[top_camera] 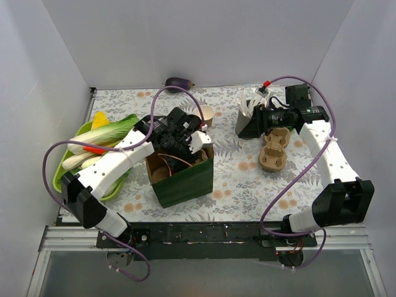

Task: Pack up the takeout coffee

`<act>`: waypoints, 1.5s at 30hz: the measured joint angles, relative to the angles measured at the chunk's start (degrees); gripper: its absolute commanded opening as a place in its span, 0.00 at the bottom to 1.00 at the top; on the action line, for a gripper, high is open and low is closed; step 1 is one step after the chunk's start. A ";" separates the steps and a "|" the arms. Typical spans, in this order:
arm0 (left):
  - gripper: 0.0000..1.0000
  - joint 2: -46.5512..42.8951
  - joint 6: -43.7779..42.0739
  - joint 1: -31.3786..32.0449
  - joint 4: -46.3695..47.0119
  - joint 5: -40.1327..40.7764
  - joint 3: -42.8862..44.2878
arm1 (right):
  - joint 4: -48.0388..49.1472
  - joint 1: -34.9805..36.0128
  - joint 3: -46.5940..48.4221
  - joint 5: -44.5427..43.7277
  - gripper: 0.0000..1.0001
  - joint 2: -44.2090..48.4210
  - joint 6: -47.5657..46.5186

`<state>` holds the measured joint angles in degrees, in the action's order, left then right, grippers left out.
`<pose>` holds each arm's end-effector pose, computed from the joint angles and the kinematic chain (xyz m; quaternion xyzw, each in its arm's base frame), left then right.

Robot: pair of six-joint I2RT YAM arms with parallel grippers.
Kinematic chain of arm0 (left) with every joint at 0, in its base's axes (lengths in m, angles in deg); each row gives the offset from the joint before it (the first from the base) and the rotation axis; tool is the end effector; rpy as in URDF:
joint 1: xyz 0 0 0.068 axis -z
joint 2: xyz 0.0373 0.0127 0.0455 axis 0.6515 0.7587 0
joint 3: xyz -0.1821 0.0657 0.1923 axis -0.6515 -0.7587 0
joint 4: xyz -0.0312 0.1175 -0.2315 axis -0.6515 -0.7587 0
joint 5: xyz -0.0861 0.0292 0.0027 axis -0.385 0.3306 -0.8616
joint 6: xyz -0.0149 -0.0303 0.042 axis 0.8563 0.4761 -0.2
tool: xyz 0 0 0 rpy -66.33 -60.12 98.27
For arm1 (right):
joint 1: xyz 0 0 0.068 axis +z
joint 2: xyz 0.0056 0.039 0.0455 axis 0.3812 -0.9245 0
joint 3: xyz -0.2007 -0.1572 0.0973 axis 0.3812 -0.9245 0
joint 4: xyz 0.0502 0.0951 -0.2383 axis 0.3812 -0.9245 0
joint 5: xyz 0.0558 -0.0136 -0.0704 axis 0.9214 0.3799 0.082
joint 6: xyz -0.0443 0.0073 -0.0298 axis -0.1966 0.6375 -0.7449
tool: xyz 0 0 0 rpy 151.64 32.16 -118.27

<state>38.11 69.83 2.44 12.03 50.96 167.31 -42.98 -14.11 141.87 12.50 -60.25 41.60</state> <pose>0.1960 -0.1966 0.3439 0.2716 0.9360 -0.2040 0.0924 0.2883 0.0712 0.3530 -0.2576 0.8042 0.4341 0.3138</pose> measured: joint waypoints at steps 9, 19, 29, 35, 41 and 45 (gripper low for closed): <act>0.00 6.29 -1.44 0.00 -2.67 0.39 0.35 | 0.13 0.46 -2.16 -0.59 0.56 1.25 -0.22; 0.00 6.97 -1.84 0.70 -1.62 0.28 -0.22 | 0.17 0.46 -2.82 -1.64 0.56 2.75 -0.28; 0.22 7.50 -0.79 1.03 0.52 -0.35 -1.20 | 0.17 0.46 -2.82 -2.19 0.57 2.75 -0.26; 0.41 7.45 -0.31 1.03 0.57 -0.79 -2.08 | 0.15 0.46 -2.78 -2.40 0.57 2.73 -0.26; 0.64 5.99 0.50 1.03 0.87 -0.90 -2.01 | 0.17 0.46 -2.45 -2.58 0.57 2.58 -0.26; 0.74 1.44 0.22 1.01 3.37 -0.81 -2.08 | 0.17 0.57 -1.60 -2.58 0.57 1.73 -0.24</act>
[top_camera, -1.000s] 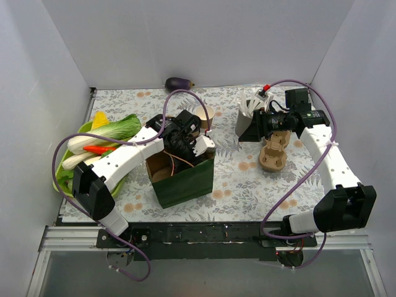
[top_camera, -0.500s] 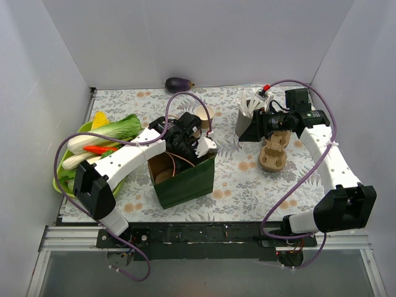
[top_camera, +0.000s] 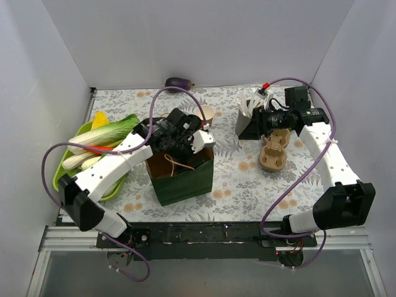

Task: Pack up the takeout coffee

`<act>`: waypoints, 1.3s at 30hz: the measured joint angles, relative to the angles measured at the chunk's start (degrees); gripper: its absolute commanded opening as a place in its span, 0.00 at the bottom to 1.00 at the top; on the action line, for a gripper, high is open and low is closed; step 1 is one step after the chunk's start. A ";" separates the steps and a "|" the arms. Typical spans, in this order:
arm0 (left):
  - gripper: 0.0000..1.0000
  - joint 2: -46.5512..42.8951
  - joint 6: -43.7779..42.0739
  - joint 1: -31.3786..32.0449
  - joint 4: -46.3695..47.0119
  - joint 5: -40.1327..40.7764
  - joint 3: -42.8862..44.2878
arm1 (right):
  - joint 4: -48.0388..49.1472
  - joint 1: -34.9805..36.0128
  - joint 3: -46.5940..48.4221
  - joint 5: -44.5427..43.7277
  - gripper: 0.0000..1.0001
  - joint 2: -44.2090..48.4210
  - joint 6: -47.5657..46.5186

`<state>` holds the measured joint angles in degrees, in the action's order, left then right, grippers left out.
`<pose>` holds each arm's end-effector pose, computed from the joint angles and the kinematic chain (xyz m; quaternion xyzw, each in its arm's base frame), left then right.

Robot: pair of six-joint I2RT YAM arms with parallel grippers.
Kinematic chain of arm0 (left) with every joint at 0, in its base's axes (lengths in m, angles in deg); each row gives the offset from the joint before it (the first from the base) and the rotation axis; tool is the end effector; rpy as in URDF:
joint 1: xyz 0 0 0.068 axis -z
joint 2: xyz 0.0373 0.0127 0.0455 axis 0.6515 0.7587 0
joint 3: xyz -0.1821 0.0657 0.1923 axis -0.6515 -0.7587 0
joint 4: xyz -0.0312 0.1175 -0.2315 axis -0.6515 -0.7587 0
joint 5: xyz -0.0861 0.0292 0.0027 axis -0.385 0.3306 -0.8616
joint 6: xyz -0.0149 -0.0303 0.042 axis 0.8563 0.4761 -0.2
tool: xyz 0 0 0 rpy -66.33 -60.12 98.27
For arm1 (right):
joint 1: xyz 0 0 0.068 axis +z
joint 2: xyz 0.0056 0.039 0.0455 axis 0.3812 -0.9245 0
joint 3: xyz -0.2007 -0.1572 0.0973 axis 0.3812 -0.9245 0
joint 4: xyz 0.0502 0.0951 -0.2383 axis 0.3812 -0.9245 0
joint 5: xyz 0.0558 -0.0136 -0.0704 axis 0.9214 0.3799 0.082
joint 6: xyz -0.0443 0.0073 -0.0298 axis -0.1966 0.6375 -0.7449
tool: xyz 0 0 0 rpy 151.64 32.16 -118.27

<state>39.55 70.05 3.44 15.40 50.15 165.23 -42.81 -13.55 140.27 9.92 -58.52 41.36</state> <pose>0.1994 -0.2073 0.3294 0.2788 0.9331 -0.2103 0.0856 0.2811 0.0720 0.3517 -0.2578 0.8115 0.4161 0.3192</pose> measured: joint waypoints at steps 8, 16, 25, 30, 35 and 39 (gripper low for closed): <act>0.83 -10.71 -4.13 0.02 8.96 -3.58 -2.91 | -1.18 0.92 1.90 2.08 0.60 -0.87 -3.58; 0.88 -12.35 -4.09 0.00 18.93 -5.88 -3.15 | -2.95 3.69 8.09 5.22 0.70 -0.98 -7.54; 0.94 -12.37 0.98 0.02 25.99 0.00 3.76 | -1.36 13.03 15.98 -0.31 0.83 -8.94 3.39; 0.98 -14.43 -1.25 0.13 35.78 14.86 3.96 | -1.60 19.10 20.74 -7.17 0.78 -12.11 4.94; 0.98 -15.91 -4.57 0.11 43.23 25.22 4.20 | -3.74 24.59 20.02 -13.99 0.67 -12.09 4.33; 0.98 -16.24 -6.27 0.00 46.05 28.59 3.91 | -6.23 26.58 18.67 -19.80 0.25 -12.07 2.54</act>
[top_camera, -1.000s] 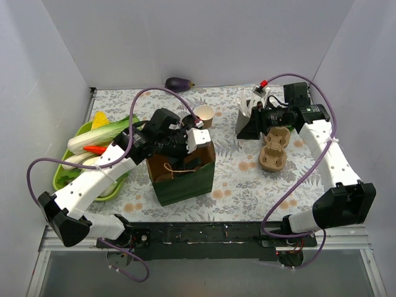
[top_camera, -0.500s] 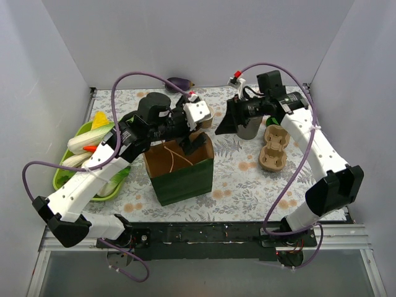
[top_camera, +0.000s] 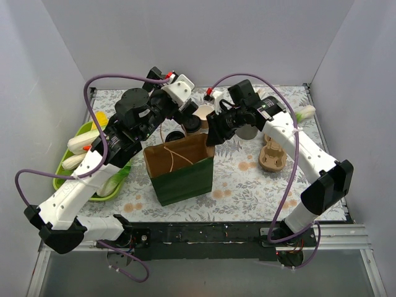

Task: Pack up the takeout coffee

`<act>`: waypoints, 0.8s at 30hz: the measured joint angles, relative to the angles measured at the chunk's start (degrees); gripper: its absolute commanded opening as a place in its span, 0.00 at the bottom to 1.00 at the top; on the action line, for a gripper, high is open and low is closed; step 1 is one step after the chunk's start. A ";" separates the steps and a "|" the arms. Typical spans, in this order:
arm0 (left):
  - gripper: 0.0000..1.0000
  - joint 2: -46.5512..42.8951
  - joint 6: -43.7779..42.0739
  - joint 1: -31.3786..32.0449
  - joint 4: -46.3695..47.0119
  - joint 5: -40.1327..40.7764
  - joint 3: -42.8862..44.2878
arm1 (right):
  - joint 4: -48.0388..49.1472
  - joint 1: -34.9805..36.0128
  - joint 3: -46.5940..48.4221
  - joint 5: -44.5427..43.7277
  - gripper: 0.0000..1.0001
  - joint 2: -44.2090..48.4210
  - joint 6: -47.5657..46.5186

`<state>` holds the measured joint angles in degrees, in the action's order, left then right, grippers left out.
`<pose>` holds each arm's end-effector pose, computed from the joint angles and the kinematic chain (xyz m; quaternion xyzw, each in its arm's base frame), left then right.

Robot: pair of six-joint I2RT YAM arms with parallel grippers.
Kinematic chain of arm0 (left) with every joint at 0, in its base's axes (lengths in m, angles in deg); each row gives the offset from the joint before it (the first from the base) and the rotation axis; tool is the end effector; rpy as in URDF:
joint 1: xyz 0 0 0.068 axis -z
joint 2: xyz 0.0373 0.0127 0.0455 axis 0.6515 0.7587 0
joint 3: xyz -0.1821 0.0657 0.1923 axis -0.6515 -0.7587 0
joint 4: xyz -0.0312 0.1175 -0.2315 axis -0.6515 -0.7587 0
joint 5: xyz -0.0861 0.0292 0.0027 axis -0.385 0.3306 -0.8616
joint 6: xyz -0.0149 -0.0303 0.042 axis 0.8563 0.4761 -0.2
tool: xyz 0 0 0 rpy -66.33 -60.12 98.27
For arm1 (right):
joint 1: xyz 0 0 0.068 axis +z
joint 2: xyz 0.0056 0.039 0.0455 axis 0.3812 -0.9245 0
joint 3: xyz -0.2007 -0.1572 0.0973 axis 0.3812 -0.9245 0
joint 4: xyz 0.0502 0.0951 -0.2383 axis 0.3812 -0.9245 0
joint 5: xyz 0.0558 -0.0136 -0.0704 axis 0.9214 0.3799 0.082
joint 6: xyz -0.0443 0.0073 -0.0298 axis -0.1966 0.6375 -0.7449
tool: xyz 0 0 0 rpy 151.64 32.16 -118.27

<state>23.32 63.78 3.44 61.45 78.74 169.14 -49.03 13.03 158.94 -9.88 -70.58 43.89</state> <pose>0.1859 -0.1698 0.4908 0.1585 0.7088 -0.2298 0.6478 0.2687 0.2143 0.3782 -0.3831 0.8117 0.3466 0.2723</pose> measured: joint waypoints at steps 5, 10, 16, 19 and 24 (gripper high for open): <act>0.98 -0.79 -1.64 0.00 2.89 1.66 -2.12 | -2.08 -0.33 0.02 -6.32 0.01 0.61 -3.63; 0.98 -1.46 -2.34 -0.11 6.29 2.49 -5.05 | -4.92 -2.45 1.75 -7.87 0.01 3.48 -7.76; 0.98 -1.66 -0.31 -0.57 7.08 1.81 -6.05 | -7.63 -4.15 1.90 -7.06 0.01 10.27 -12.44; 0.98 -2.54 2.05 -0.87 6.49 -0.22 -7.08 | -8.52 -4.15 -0.96 -6.71 0.01 14.21 -13.94; 0.98 -6.60 5.75 -0.90 4.22 -2.99 -13.35 | -9.55 -4.15 -4.42 -6.23 0.01 16.72 -15.72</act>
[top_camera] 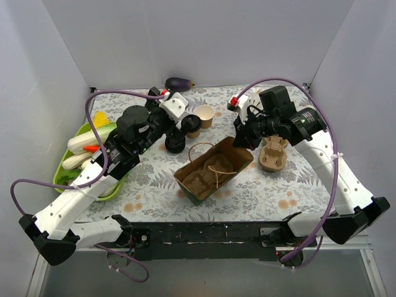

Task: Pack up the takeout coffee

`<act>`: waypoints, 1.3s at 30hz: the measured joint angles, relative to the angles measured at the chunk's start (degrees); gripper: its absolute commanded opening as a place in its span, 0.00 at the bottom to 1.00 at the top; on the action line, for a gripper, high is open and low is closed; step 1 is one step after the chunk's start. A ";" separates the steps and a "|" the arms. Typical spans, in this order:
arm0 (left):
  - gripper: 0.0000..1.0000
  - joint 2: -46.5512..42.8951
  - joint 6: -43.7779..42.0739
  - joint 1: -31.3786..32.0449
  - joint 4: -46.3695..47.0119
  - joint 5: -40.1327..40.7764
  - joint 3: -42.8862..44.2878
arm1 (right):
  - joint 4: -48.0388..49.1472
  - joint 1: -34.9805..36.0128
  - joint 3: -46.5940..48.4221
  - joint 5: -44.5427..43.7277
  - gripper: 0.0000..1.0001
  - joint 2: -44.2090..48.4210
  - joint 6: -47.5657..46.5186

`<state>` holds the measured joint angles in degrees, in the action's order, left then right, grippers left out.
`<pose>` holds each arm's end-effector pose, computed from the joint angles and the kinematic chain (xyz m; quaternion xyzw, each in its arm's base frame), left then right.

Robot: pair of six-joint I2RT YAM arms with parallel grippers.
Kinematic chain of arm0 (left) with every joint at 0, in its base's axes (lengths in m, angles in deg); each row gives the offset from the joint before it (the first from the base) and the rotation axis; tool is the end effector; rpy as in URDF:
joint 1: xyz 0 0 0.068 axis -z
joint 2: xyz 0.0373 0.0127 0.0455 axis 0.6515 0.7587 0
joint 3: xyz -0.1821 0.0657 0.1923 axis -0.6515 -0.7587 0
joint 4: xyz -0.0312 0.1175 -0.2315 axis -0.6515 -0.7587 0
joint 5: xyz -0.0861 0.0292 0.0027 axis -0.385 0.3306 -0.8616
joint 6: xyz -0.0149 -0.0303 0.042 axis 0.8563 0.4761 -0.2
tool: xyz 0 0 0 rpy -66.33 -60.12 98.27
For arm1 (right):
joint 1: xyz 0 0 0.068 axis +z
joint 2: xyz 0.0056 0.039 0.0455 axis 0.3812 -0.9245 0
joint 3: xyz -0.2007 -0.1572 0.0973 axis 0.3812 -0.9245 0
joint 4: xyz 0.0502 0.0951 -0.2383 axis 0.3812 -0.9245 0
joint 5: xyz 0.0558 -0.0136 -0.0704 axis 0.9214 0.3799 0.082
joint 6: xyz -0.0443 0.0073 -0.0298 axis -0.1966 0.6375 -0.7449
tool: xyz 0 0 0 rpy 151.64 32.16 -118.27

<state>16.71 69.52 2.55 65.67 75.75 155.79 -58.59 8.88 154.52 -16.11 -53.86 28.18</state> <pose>0.1773 -0.1589 0.4481 0.1400 0.7279 -0.2658 0.6164 0.2057 0.1430 0.4218 -0.4508 0.7783 0.2471 0.3604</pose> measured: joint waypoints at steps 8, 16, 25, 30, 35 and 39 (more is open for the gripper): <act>0.98 -0.79 5.60 -0.33 -4.44 -4.50 -1.86 | -0.70 -2.10 -0.72 0.66 0.01 -0.31 0.72; 0.98 3.78 8.17 -3.56 -4.83 -6.23 2.19 | -1.97 -20.15 -0.66 6.01 0.01 -6.01 3.28; 0.98 19.93 10.34 -12.15 -10.99 -9.07 11.21 | -8.07 -22.67 -0.66 11.26 0.11 -7.39 0.63; 0.98 28.50 10.47 -13.44 -13.25 -11.47 13.25 | -11.69 -23.61 -0.52 12.44 0.15 -7.39 -0.33; 0.98 38.91 12.87 -13.46 -17.14 -11.52 22.80 | -13.60 -24.57 -0.52 12.46 0.26 -7.23 -0.57; 0.96 43.45 15.98 -13.46 -18.10 -11.52 26.82 | -14.32 -24.92 -0.52 12.20 0.46 -6.58 -0.57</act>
<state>60.17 85.50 -10.92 47.57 64.23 182.61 -72.90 -16.04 154.00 -3.92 -60.44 27.61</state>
